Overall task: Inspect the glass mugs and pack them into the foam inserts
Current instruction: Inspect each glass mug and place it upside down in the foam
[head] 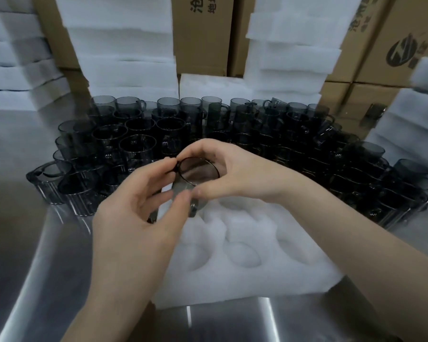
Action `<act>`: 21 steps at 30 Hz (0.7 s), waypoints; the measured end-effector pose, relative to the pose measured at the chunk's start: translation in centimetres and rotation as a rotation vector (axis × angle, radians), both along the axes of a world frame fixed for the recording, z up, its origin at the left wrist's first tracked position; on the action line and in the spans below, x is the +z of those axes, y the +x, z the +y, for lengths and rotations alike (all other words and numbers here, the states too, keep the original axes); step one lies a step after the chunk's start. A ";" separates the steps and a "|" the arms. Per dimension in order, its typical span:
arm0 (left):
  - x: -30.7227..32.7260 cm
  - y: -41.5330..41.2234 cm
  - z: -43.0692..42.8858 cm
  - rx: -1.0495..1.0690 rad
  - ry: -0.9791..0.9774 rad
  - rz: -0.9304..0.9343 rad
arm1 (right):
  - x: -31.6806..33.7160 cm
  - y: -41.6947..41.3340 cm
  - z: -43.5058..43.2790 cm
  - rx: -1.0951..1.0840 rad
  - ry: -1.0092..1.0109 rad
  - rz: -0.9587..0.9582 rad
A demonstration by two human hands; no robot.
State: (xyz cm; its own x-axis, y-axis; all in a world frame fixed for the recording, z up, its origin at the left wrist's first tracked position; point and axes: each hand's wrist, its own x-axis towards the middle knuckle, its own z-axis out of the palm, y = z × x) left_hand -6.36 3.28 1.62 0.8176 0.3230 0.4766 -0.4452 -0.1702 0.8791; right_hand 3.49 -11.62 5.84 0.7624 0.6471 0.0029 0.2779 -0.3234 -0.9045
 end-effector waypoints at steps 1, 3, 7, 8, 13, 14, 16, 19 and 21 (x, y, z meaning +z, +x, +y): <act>-0.1 0.0 0.2 -0.010 -0.015 0.002 | 0.0 0.0 0.1 0.012 -0.005 -0.008; -0.4 0.1 0.4 -0.001 0.021 0.021 | 0.1 0.1 0.3 0.033 -0.032 -0.051; -1.0 0.2 0.6 0.075 0.181 0.047 | 0.3 -0.2 0.9 0.055 -0.152 -0.140; -1.1 0.2 0.6 0.097 0.220 0.039 | 0.3 -0.4 1.0 0.060 -0.181 -0.155; -1.4 0.1 0.6 0.175 0.403 0.031 | 0.2 -0.7 1.3 0.148 -0.394 -0.271; -1.5 0.1 0.6 0.170 0.427 0.028 | 0.3 -0.8 1.4 0.171 -0.431 -0.285; -1.5 -0.1 0.6 0.138 0.454 0.027 | 0.2 -1.0 1.4 0.198 -0.502 -0.349; -1.5 -0.5 0.7 0.076 0.486 0.050 | 0.1 -1.3 1.1 0.205 -0.609 -0.408; -1.6 -0.6 1.0 0.070 0.554 0.055 | -0.1 -1.5 1.0 0.219 -0.646 -0.423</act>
